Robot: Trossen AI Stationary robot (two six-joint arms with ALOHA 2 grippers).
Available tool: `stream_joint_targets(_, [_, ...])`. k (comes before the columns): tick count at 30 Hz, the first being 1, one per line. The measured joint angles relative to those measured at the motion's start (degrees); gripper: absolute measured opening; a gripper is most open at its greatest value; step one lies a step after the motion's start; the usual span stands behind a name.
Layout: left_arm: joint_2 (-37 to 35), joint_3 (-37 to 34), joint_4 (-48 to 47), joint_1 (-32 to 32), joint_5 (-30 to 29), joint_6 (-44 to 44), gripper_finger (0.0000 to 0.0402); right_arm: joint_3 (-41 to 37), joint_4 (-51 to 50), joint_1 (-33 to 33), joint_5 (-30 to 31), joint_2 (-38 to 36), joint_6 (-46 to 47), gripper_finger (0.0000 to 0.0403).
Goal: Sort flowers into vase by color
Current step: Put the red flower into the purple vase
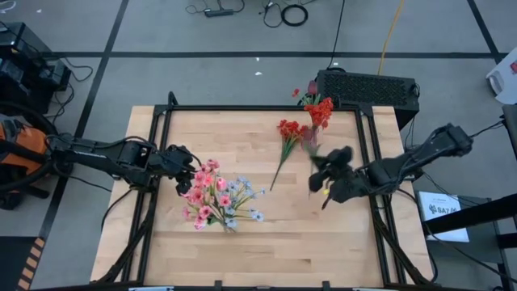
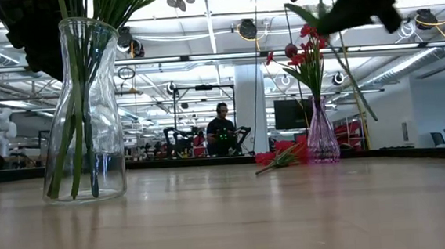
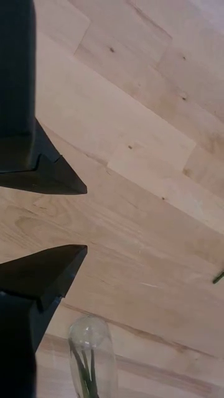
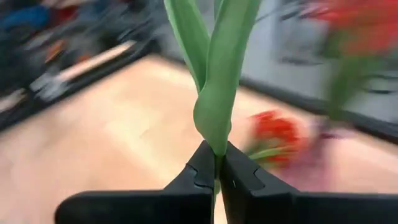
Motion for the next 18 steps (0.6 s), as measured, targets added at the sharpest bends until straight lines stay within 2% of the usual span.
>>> stream_joint_targets(2, [0.02,0.00,0.00,-0.01,-0.01,0.00,0.0148,-0.85,10.06,-1.35,-6.86,0.83,-11.40,0.0000])
stream_joint_targets(5, [0.02,0.00,0.00,-0.01,-0.02,-0.02,0.0148,-4.89,29.34,-3.42,-13.68,1.03,-24.57,0.0000])
stream_joint_targets(11, [0.02,0.00,0.00,0.00,0.00,-0.41,0.0148,-19.28,78.52,-9.61,-28.34,1.01,-41.97,0.0000])
stream_joint_targets(15, [0.02,0.00,0.00,0.00,-0.01,-0.45,0.0148,-28.10,100.75,-13.55,-28.99,0.41,-56.12,0.0000])
stream_joint_targets(18, [0.02,0.00,0.02,0.00,-0.01,-0.46,0.0148,-32.32,110.65,-16.00,-28.05,-0.84,-65.42,0.0000])
